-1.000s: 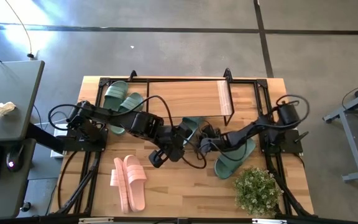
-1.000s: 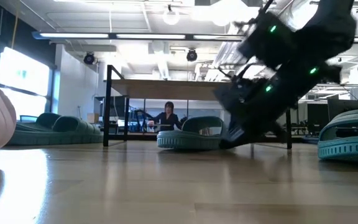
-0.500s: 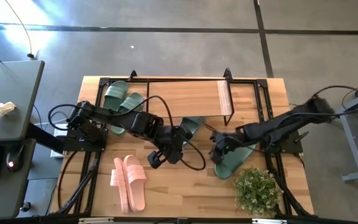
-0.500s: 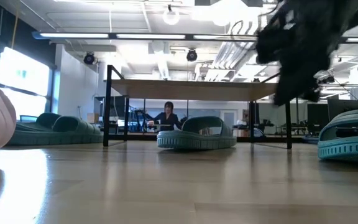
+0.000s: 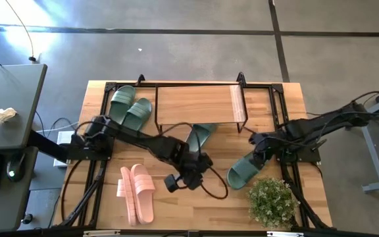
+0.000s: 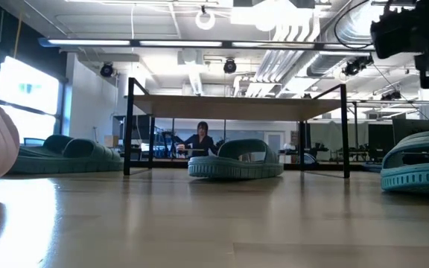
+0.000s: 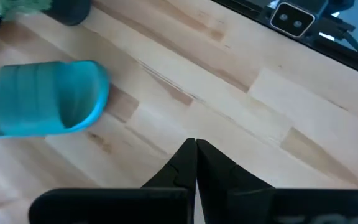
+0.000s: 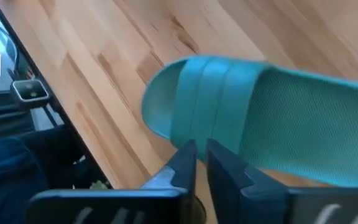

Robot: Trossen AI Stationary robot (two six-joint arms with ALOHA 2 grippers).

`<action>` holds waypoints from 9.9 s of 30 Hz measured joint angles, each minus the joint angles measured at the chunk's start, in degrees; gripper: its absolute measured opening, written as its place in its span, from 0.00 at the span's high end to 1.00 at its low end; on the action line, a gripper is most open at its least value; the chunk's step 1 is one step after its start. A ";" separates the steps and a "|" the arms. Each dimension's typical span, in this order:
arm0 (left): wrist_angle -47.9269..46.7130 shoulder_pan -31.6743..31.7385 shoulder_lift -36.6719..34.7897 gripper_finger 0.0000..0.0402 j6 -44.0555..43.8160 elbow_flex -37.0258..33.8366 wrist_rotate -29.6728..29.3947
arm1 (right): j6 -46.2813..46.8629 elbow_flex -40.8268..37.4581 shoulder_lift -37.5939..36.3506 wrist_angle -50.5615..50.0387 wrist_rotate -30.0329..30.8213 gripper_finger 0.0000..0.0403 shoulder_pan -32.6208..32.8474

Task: Pick and place slides into the shelf
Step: Put the green slide under the shelf

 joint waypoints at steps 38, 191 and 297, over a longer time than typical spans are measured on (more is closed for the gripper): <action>0.25 -0.20 2.28 1.00 -1.61 0.11 -0.18 | 3.57 -16.13 2.45 22.89 -9.65 0.76 -5.46; -17.84 -15.35 -3.60 1.00 -0.53 0.07 7.83 | 57.94 19.86 47.03 34.73 46.47 0.70 24.07; 10.92 -0.07 17.03 1.00 -31.47 0.11 -26.93 | -11.02 19.69 46.61 16.55 5.95 1.00 16.28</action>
